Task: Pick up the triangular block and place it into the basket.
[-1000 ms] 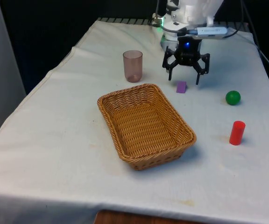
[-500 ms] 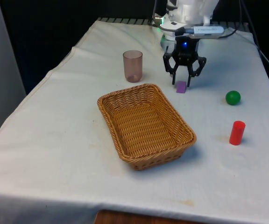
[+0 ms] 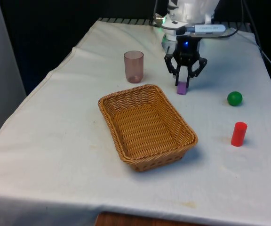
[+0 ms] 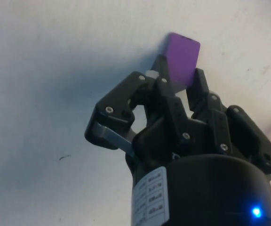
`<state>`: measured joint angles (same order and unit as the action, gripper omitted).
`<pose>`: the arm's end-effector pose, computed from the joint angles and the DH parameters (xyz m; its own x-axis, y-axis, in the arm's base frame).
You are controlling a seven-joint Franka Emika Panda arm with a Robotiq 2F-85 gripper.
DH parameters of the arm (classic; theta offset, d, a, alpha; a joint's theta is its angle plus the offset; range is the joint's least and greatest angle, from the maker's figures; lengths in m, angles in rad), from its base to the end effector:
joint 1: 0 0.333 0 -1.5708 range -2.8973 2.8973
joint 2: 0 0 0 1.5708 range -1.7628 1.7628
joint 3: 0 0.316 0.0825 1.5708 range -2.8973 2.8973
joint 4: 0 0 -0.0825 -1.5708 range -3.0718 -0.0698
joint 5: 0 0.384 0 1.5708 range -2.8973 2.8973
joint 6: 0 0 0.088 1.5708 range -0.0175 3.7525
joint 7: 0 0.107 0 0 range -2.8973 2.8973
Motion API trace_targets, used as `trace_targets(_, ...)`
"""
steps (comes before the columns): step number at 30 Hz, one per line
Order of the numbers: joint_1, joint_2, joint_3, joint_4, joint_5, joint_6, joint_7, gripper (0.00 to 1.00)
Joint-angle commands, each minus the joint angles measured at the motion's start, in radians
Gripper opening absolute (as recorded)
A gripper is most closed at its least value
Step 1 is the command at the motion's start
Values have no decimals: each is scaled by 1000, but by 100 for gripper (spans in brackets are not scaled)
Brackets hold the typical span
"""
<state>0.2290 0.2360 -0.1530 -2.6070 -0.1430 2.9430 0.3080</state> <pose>0.4422 0.0394 0.1813 0.9900 -0.0840 0.1135 -0.0896 -0.9950 0.0452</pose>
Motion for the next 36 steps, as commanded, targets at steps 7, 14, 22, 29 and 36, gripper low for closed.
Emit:
trace_targets(7,-1,-57,-4,8,-2,-45,-7,33)
trace_targets(14,-1,-105,-10,30,0,-95,-17,33)
trace_targets(22,0,-129,-24,68,0,-134,-27,33)
trace_targets(29,-3,-132,-40,128,10,-173,-57,33)
trace_targets(36,-5,-125,-59,185,15,-206,-80,33)
